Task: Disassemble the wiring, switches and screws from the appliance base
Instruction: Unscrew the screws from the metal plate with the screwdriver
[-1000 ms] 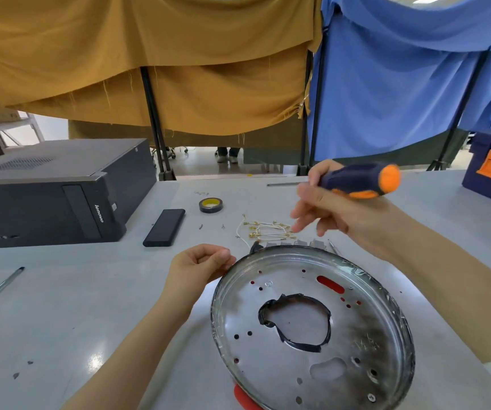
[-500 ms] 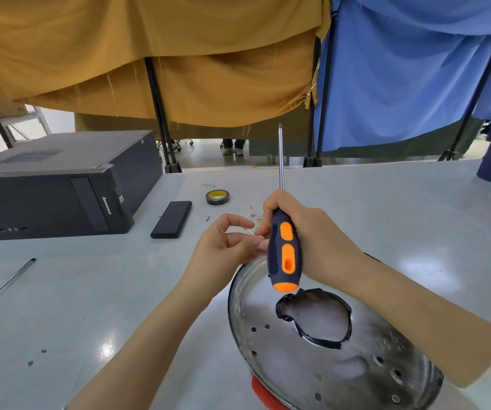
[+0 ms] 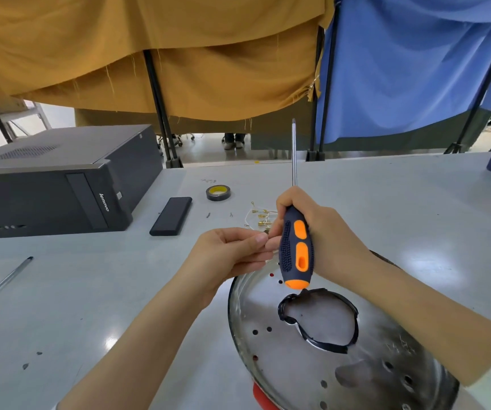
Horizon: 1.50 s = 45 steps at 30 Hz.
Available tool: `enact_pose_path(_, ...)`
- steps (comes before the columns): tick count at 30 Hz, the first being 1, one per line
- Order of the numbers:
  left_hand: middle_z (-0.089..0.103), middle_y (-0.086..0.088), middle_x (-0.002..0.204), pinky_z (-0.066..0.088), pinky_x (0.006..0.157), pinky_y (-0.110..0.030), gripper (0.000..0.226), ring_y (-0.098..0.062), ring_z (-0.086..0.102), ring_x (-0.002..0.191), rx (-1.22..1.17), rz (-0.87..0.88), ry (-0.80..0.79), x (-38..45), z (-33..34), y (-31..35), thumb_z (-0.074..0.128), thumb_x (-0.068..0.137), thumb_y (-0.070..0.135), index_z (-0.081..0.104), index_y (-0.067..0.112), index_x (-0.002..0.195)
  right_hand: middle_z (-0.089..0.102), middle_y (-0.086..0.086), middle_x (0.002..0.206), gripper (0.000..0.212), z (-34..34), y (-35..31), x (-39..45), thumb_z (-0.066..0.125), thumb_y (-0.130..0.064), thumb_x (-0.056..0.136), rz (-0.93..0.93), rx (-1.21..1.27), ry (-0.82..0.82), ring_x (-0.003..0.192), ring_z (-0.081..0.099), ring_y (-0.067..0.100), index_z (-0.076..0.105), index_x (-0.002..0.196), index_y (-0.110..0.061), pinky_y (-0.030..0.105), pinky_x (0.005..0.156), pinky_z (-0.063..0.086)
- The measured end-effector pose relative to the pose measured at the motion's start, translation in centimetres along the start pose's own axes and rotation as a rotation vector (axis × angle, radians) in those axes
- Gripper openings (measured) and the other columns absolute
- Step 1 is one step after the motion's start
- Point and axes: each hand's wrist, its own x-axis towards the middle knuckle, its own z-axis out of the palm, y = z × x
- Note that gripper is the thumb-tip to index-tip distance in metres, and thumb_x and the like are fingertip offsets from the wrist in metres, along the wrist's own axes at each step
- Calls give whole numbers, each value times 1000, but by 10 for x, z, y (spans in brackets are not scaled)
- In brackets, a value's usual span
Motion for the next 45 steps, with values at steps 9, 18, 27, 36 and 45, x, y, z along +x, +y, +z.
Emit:
enact_pose_path(9, 71, 12, 78, 57, 62, -30, 9, -4, 66, 59, 779, 152, 527, 62, -70, -18, 69, 84, 26, 70, 31, 76, 56, -11, 75, 43, -12, 68, 17, 78, -20, 74, 243, -229, -382, 66, 51, 8, 40, 87, -35, 24, 63, 45)
enact_pose_path(18, 70, 3, 97, 54, 76, -35, 10, -20, 63, 86, 1231, 49, 431, 157, -95, -35, 59, 90, 22, 68, 25, 89, 56, -9, 81, 52, -3, 80, 28, 83, -26, 71, 239, -134, -449, 74, 52, 12, 34, 84, -38, 27, 68, 45)
enact_pose_path(27, 69, 0, 102, 38, 75, -22, 15, -15, 56, 85, 1257, 143, 344, 191, -94, -41, 56, 92, 12, 70, 14, 96, 56, -14, 74, 47, 0, 88, 26, 75, -23, 78, 221, -150, -443, 67, 51, 5, 34, 84, -45, 27, 62, 43)
enact_pose_path(36, 54, -3, 115, 34, 80, -22, 33, -13, 47, 90, 1197, 135, 399, 172, -90, -39, 55, 95, 14, 52, 15, 128, 57, -11, 77, 47, 0, 86, 25, 75, -21, 79, 228, -154, -447, 68, 52, 11, 34, 85, -44, 28, 62, 45)
enact_pose_path(45, 66, 14, 95, 50, 70, -14, 13, 3, 58, 75, 654, 252, -49, 74, -13, -7, 59, 93, 26, 65, 33, 102, 55, -10, 77, 46, -6, 75, 23, 77, -16, 77, 184, -144, -368, 67, 52, 11, 39, 88, -39, 28, 63, 47)
